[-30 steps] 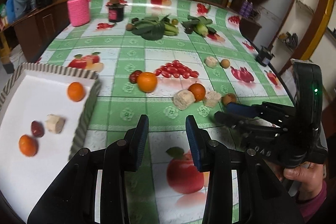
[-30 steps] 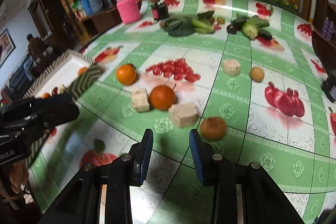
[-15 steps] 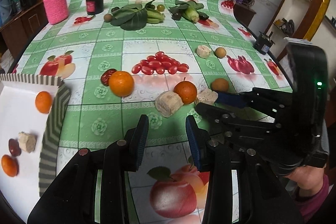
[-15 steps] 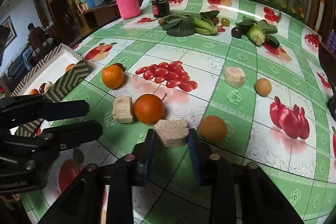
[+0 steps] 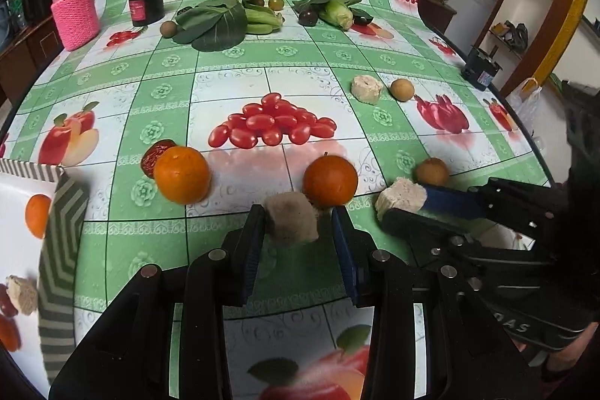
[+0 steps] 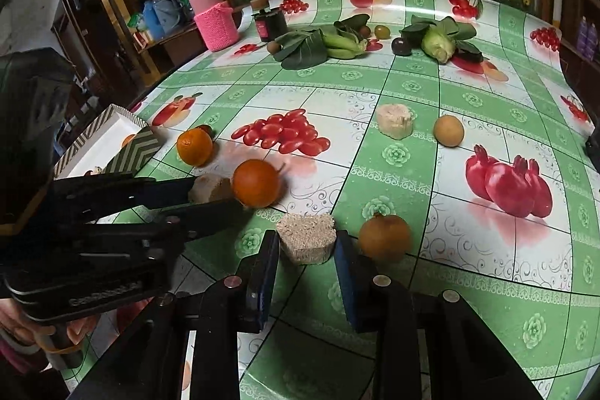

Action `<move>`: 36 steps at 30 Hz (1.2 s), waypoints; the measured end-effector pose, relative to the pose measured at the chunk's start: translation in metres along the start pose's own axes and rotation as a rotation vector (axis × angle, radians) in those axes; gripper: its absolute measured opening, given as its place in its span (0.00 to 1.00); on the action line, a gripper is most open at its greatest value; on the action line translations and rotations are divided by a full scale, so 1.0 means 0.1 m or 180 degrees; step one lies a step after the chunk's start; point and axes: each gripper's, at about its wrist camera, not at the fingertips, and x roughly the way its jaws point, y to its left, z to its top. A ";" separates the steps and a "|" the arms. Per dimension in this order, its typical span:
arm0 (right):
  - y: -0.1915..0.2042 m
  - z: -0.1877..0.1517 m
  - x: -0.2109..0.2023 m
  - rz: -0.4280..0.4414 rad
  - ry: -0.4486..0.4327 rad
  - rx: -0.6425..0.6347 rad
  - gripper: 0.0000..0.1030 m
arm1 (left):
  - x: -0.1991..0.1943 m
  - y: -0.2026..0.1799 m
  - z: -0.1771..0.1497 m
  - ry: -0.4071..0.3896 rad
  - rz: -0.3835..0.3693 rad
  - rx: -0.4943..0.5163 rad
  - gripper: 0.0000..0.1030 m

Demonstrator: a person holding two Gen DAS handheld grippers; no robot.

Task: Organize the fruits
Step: 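Grasp a yam chunk with the left tool while the right tool grasps another yam chunk, then carry both yam chunks into the white tray and release them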

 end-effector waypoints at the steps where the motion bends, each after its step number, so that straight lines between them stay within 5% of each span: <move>1: 0.00 0.00 0.00 0.0007 -0.0003 0.0007 0.29 | -0.01 0.00 -0.01 -0.0037 0.0030 0.0023 0.26; 9: 0.10 -0.01 -0.06 0.0033 -0.0044 -0.0044 0.29 | -0.19 0.06 -0.09 -0.0082 -0.0027 -0.0036 0.22; 21: 0.60 -0.04 -0.34 0.0337 -0.0355 -0.0086 0.29 | -1.06 0.53 -0.44 -0.0376 0.0111 -0.0370 0.23; 29: 1.23 0.04 -0.32 0.0652 -0.0387 -0.0345 0.29 | -1.66 1.20 -0.84 -0.0557 0.0583 -0.0656 0.23; 36: 1.75 0.12 -0.13 0.0863 -0.0290 -0.0572 0.28 | -1.79 1.65 -1.15 -0.0513 0.0774 -0.0976 0.23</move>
